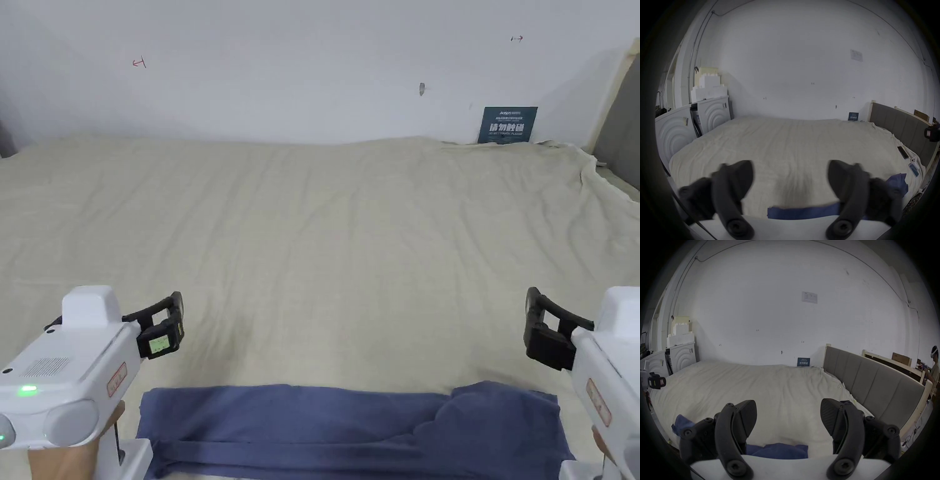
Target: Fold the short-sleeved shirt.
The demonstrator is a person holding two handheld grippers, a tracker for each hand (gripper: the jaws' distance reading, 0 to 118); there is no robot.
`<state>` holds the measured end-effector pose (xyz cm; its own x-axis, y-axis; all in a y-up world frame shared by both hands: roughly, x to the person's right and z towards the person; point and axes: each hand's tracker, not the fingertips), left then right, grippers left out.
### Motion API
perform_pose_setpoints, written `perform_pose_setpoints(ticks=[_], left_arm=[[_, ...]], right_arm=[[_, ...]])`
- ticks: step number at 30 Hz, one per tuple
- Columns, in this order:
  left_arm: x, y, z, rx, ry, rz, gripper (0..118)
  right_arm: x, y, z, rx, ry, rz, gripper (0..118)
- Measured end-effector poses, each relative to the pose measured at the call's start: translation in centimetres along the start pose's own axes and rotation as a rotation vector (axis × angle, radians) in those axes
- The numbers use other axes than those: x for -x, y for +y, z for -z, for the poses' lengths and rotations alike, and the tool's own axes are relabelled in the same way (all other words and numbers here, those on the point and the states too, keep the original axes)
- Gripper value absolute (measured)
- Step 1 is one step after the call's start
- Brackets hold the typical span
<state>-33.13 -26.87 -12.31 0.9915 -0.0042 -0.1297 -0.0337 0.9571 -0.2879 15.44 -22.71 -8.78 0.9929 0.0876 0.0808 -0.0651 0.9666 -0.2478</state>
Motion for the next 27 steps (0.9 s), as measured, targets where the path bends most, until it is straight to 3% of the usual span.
perform_pose_setpoints(ticks=[2,4,5,15,27], left_arm=[[-0.2,-0.3,-0.1,-0.015,-0.023,0.007,36],[-0.4,-0.5,-0.1,-0.009,-0.035,0.007,8],[-0.4,-0.6,0.1,0.008,-0.055,0.007,0],[1.4,-1.3,1.3,0.163,-0.126,-0.099,0],[8.9,-3.2,5.4,0.513,-0.368,-0.317,0]], right_arm=[[0.4,0.0,-0.2,-0.018,-0.006,0.001,34],[0.6,0.0,0.1,-0.025,-0.012,-0.007,4],[0.7,-0.1,0.1,-0.033,-0.014,-0.01,0],[0.6,0.0,0.5,-0.036,0.002,-0.005,0],[0.8,-0.3,1.3,-0.007,0.002,-0.015,0]])
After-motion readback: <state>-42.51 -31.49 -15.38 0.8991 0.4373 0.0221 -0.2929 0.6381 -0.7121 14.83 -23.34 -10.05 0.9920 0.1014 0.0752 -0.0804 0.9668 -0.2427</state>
